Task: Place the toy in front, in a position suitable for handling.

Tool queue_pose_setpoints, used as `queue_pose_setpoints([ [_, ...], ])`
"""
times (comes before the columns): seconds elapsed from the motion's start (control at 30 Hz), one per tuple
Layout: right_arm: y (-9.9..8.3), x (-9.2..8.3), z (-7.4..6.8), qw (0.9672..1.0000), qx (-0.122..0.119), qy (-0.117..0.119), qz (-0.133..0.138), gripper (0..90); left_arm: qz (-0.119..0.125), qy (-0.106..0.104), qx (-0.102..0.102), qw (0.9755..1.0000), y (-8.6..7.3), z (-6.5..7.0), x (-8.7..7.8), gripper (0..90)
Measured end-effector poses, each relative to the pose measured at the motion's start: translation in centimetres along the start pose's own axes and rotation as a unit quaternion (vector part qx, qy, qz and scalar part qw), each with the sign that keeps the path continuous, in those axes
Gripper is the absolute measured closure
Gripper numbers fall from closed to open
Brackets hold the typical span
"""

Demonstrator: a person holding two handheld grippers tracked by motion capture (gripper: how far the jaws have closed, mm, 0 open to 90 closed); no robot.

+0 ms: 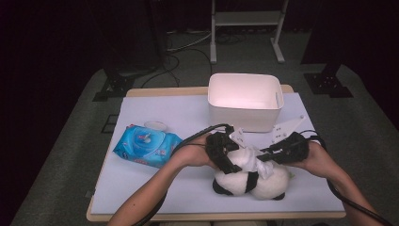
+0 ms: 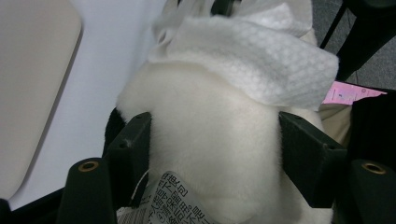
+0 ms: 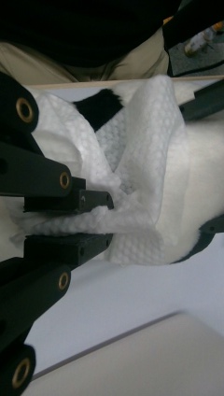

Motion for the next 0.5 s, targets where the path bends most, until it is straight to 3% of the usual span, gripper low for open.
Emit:
queue_pose_setpoints([
  [0.1,0.5,1.1,-0.3,0.9999,-0.010,0.014,-0.003,80.1,0.001,-0.004,-0.011,0.9999,-0.3,-0.1,-0.1,27.2],
  [0.2,0.7,1.4,-0.7,0.9998,-0.007,0.016,0.000,80.1,0.008,-0.017,-0.037,0.9992,-0.3,-0.2,-0.5,20.9],
  [0.5,1.8,1.9,-2.2,0.9993,-0.033,0.013,-0.007,80.3,-0.006,-0.023,-0.061,0.9979,-0.5,-0.1,-0.5,9.2],
])
Point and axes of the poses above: each handheld gripper's, and its own axes: x roughly forward along the jaws, y roughly out of its top, z roughly to its right, the point moved 6 cm from there along x, roughly forward along the jaws, and after that the axes turned 14 degrees about -x, right-handed, at the moved point
